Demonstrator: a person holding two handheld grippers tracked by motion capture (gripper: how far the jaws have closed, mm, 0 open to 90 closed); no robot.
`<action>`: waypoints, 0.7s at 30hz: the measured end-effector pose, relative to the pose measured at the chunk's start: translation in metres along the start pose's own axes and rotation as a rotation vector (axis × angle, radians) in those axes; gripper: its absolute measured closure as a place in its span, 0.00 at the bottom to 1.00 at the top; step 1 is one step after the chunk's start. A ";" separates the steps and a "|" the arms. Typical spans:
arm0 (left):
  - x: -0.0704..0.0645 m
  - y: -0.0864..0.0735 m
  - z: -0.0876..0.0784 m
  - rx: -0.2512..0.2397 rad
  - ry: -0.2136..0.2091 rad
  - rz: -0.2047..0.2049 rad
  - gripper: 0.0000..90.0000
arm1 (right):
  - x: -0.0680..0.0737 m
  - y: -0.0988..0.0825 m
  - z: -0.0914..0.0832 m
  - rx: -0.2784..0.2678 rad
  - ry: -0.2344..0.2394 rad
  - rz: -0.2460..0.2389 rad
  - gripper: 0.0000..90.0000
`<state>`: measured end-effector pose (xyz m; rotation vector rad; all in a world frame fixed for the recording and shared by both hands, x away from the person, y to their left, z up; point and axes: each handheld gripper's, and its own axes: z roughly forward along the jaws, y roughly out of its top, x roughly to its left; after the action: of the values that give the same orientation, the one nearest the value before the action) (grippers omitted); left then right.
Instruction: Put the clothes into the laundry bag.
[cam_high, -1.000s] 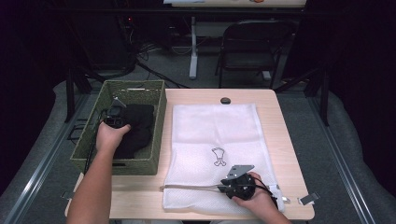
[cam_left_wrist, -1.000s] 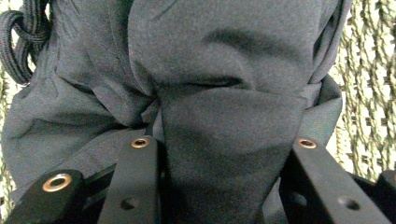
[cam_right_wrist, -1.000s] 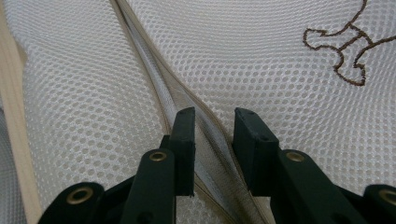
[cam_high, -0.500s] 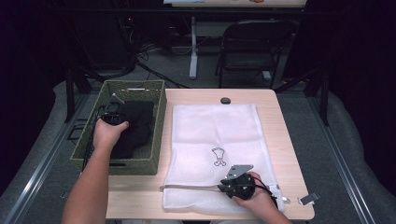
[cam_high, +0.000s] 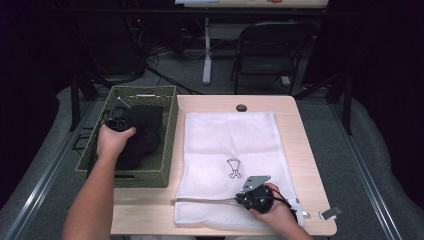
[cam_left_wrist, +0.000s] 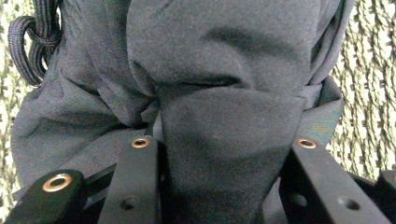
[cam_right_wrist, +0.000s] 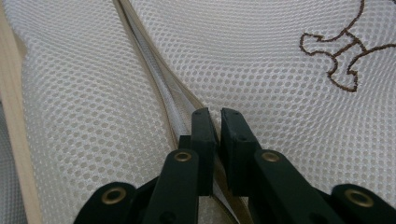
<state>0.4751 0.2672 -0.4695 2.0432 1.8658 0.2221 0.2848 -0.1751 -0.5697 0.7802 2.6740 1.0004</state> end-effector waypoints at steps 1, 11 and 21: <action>0.001 0.000 0.000 -0.001 0.002 -0.002 0.69 | 0.000 0.001 0.000 0.002 0.002 0.001 0.96; 0.007 -0.002 -0.008 -0.017 -0.005 -0.025 0.69 | 0.000 0.002 -0.002 -0.002 0.003 -0.003 1.00; 0.003 -0.003 -0.026 -0.028 -0.003 0.005 0.69 | 0.001 0.002 -0.002 -0.002 0.004 -0.004 1.00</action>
<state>0.4635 0.2746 -0.4473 2.0289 1.8457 0.2447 0.2846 -0.1744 -0.5666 0.7730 2.6765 1.0044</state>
